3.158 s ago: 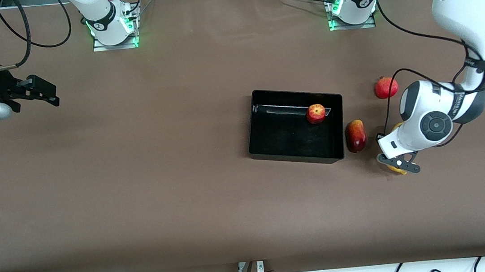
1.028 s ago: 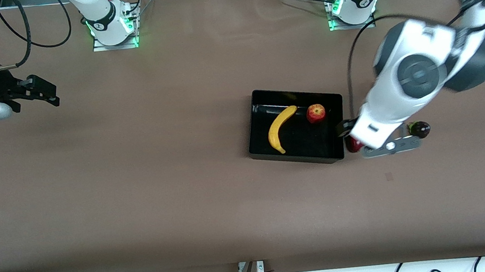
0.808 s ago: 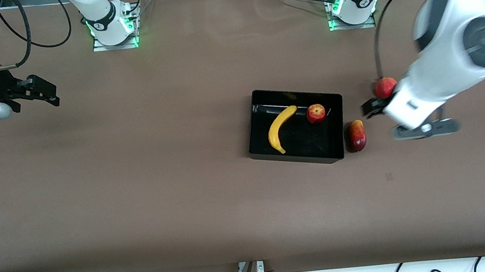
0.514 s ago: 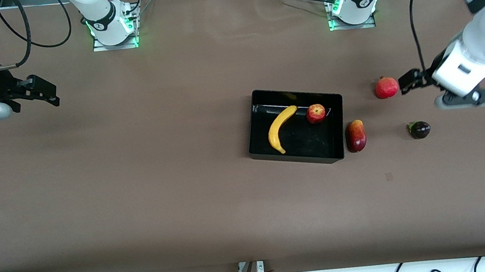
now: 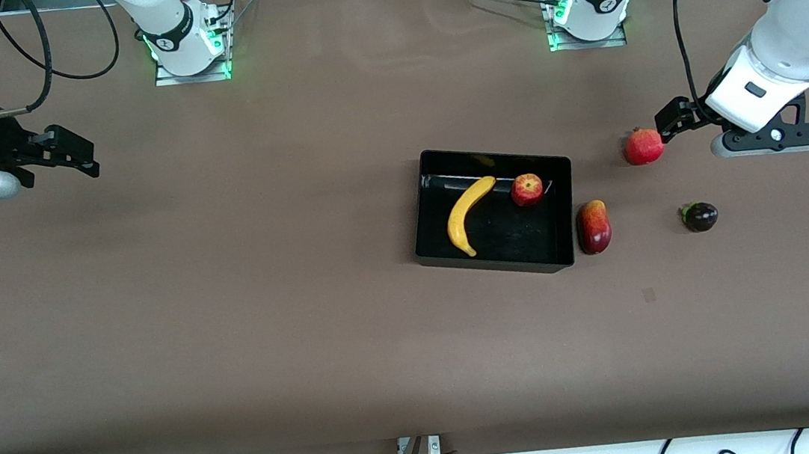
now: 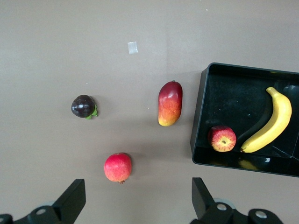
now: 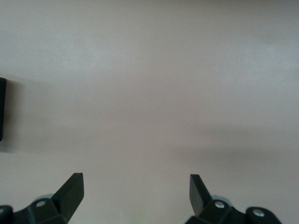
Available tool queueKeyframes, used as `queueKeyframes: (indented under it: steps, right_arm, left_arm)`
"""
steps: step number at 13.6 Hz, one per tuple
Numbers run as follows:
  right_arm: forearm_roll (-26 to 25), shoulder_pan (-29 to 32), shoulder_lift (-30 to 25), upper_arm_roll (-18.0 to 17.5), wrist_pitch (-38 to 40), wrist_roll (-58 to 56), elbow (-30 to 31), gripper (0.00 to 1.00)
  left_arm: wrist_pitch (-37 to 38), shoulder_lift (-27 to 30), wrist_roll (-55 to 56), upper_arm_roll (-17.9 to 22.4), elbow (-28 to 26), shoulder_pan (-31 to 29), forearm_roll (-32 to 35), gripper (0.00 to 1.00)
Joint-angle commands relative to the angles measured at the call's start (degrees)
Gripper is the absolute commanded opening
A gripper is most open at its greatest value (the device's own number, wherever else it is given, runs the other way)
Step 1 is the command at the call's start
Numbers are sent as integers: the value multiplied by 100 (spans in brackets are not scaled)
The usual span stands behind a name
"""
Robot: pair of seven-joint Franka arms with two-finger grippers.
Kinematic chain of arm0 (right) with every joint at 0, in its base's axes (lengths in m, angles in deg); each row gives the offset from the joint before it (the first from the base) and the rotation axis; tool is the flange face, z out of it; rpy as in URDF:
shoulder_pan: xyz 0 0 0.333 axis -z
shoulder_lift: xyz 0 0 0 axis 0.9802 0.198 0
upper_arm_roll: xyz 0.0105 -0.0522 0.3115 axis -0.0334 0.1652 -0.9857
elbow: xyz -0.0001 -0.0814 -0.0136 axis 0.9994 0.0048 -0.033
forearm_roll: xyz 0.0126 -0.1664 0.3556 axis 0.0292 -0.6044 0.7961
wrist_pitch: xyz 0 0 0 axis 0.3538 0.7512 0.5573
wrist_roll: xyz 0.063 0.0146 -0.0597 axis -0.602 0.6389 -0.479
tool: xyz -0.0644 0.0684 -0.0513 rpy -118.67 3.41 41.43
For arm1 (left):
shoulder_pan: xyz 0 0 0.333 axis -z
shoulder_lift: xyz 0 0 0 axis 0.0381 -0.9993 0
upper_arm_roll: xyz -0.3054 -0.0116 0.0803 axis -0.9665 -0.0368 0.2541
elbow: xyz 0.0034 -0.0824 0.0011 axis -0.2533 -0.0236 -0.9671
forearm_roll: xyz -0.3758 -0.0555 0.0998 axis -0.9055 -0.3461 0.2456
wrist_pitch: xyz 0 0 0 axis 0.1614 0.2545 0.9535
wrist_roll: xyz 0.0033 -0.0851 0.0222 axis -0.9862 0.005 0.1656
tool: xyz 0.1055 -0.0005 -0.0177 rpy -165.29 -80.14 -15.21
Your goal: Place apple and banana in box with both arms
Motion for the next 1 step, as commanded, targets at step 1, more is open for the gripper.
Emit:
queueKeyframes:
  steps: [1]
  right_arm:
    - [21, 4, -30, -15, -1, 36, -19, 100]
  left_arm:
    - [45, -27, -112, 46, 87, 81, -38, 100]
